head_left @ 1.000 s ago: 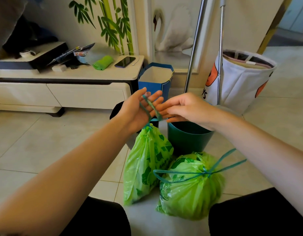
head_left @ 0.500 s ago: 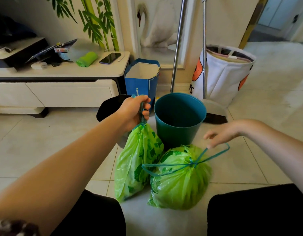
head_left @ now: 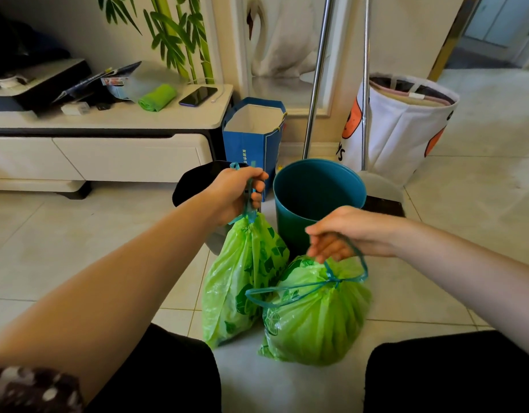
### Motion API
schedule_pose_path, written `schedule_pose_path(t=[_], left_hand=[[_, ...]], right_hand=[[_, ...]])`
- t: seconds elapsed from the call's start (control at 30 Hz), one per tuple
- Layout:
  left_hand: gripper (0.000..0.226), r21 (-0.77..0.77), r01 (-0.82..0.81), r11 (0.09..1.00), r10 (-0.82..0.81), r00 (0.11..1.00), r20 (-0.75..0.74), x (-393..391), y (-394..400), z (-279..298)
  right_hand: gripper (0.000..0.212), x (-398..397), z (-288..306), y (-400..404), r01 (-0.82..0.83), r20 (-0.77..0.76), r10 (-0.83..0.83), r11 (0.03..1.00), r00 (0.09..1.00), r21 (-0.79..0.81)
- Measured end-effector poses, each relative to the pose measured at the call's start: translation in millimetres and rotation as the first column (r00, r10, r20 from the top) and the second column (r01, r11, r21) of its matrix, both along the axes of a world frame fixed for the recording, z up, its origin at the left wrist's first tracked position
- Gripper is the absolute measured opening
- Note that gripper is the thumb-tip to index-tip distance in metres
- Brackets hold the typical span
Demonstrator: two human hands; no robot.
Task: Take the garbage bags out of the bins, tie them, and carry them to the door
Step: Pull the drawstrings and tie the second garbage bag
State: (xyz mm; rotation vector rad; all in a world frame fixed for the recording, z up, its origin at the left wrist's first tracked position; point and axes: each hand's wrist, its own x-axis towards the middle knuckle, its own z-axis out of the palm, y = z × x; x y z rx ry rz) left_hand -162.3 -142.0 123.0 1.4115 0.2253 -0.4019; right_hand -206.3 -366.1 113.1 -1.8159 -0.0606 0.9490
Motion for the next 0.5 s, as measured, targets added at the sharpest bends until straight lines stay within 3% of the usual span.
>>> schedule_pose_path(t=[0.07, 0.13, 0.2, 0.27, 0.33, 0.4, 0.5], left_hand=[[0.023, 0.02, 0.006, 1.0, -0.006, 1.0, 0.001, 0.7, -0.2, -0.4], [0.022, 0.037, 0.014, 0.999, -0.014, 1.0, 0.003, 0.7, -0.4, -0.9], [0.021, 0.044, 0.02, 0.999, -0.02, 1.0, 0.001, 0.6, -0.2, -1.7], [0.021, 0.051, 0.025, 0.998, -0.025, 1.0, 0.001, 0.2, 0.8, -2.8], [0.021, 0.061, 0.03, 0.998, -0.03, 1.0, 0.003, 0.4, 2.6, -4.5], [0.022, 0.073, 0.039, 0.997, -0.039, 0.999, -0.001, 0.4, 5.7, -6.2], [0.022, 0.049, 0.039, 0.998, -0.039, 0.999, -0.003, 3.2, 14.5, -6.3]], right_hand=[[0.016, -8.2, -11.1, 22.0, -0.066, 0.016, 0.066, 0.997, 0.998, 0.051], [0.025, -15.6, -30.7, 38.2, -0.185, 0.209, 0.207, 0.975, 0.956, -0.119], [0.039, -20.8, -50.6, 47.6, -0.288, 0.393, 0.462, 0.858, 0.795, -0.426], [0.042, -25.0, -65.7, 54.7, -0.298, 0.424, 0.702, 0.66, 0.573, -0.689], [0.028, -26.4, -70.4, 60.4, -0.277, 0.408, 0.781, 0.572, 0.473, -0.772], [0.014, -23.6, -66.9, 65.0, -0.319, 0.394, 0.758, 0.6, 0.52, -0.734], [0.017, -11.0, -50.1, 71.6, -0.382, 0.363, 0.657, 0.71, 0.66, -0.592]])
